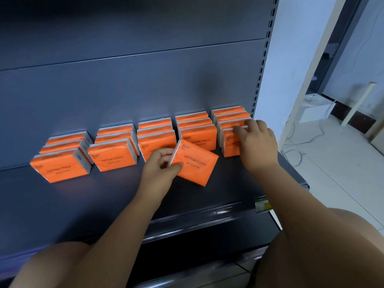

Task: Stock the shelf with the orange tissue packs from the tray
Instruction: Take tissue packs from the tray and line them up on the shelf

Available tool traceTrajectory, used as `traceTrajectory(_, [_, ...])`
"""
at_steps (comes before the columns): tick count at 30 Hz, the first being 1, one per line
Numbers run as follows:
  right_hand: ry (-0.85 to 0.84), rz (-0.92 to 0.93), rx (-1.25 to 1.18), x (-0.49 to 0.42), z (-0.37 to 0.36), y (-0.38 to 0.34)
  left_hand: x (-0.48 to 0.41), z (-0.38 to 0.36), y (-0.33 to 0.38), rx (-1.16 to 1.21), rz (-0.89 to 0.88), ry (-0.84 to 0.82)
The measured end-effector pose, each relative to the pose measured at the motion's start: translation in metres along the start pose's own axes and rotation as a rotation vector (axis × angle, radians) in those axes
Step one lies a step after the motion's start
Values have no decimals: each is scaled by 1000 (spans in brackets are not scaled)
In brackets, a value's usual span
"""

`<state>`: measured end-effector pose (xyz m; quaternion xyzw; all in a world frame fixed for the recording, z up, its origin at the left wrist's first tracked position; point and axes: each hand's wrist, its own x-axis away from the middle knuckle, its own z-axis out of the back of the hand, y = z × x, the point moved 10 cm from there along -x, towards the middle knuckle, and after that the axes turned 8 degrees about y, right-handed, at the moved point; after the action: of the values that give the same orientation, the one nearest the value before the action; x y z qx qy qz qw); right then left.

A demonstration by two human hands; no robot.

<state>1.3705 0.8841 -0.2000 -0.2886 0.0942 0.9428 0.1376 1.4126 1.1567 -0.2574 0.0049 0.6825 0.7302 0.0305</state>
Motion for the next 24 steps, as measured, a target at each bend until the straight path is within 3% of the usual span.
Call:
traceTrajectory(6, [31,-74,-38,-1,8,3,-5,3,-1,11,-27,15])
traceTrajectory(11, [192,-117,-233,14,37,-18,-6,0,-3,-91,-108,46])
traceTrajectory(17, [-235,-334,-763,46,7,-43,-1,-9,5,-327,-289,80])
traceTrajectory(21, [-306,-394,-852,48,8,-48,-4,-14,5,-344,-291,78])
traceTrajectory(24, [-320,-426,-892,48,7,-47,-7,-19,-3,-250,-171,24])
